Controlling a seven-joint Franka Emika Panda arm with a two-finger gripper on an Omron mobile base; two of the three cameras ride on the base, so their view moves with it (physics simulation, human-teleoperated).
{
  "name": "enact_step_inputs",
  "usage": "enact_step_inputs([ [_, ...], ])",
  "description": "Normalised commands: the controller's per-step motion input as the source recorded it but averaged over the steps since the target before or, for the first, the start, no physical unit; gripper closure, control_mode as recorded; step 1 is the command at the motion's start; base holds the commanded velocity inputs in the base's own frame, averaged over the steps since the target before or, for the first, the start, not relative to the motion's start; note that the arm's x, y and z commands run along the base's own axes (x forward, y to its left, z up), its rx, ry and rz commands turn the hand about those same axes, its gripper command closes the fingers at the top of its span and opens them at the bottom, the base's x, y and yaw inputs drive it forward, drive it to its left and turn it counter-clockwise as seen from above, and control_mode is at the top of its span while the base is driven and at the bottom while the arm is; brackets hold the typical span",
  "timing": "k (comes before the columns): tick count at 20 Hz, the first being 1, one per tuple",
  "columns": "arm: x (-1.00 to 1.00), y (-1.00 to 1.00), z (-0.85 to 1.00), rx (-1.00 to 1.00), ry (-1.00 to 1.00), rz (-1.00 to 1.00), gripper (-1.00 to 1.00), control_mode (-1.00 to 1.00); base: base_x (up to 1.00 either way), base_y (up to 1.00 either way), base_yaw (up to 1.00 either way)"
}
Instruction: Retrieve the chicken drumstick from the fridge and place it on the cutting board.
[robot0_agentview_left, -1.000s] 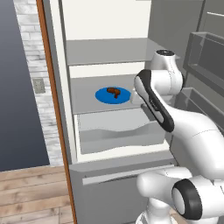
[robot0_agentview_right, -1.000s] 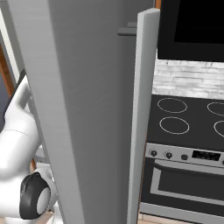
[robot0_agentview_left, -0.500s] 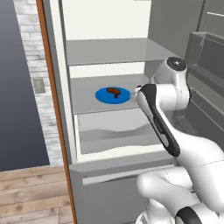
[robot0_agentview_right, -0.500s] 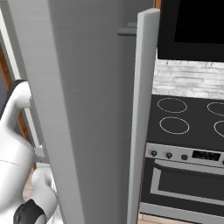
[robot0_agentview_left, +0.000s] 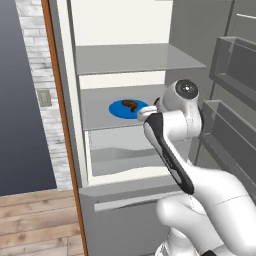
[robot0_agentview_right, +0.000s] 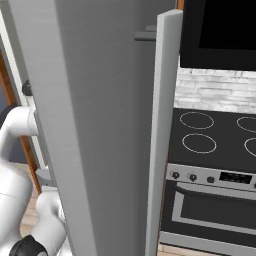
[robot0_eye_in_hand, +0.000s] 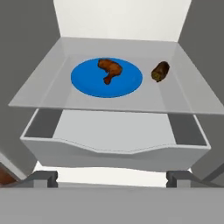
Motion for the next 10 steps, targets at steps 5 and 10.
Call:
enact_step_inputs([
  [5, 0.27, 0.12, 0.00, -0.02, 0.11, 0.00, -1.00, -1.00, 0.00, 0.00, 0.00],
  [10, 0.50, 0.00, 0.00, 0.00, 0.07, 0.00, -1.00, -1.00, 0.00, 0.00, 0.00],
])
